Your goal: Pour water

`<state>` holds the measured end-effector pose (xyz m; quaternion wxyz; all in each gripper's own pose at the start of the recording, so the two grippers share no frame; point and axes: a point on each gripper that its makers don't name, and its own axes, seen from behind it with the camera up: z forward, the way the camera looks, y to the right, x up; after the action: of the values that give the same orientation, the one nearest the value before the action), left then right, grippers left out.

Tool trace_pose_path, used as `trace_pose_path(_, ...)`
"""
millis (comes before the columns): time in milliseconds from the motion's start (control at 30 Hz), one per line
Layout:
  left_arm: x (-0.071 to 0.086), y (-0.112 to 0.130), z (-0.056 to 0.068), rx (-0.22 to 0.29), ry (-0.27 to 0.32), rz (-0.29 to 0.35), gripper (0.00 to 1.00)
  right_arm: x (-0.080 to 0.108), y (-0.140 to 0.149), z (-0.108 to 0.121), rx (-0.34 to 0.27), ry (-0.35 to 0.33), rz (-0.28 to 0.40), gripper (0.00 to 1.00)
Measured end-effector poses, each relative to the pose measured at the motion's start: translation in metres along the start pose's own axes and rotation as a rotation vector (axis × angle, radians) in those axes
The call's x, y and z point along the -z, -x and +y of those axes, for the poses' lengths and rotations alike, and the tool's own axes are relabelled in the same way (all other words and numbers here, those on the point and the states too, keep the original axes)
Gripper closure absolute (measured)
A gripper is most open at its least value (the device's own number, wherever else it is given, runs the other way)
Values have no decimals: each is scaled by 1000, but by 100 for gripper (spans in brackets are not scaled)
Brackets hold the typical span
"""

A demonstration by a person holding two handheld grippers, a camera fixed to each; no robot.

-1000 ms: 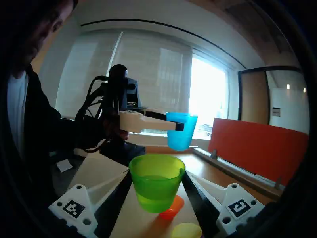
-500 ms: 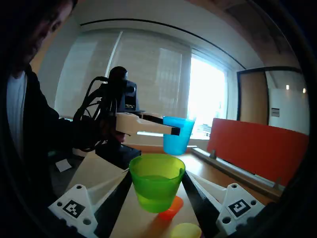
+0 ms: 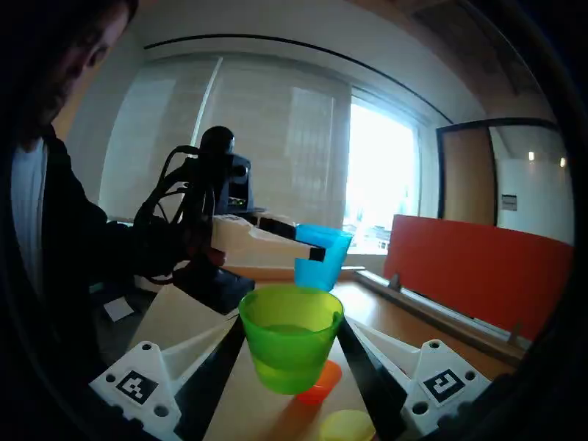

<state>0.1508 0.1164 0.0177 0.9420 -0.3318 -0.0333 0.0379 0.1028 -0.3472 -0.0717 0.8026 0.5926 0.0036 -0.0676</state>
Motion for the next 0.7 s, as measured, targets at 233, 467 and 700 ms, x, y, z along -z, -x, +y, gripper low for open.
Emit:
trace_pose_path(233, 6, 19, 2, -19, 9, -66, 15, 1, 11, -3, -23, -12, -33, 10)
trace_pose_path(467, 10, 34, 10, -37, 31, -115, 15, 5, 15, -5, -38, -21, -51, 10)
trace_pose_path(700, 11, 48, 20, -56, 59, -157, 15, 8, 22, -6, -51, -35, -79, 10)
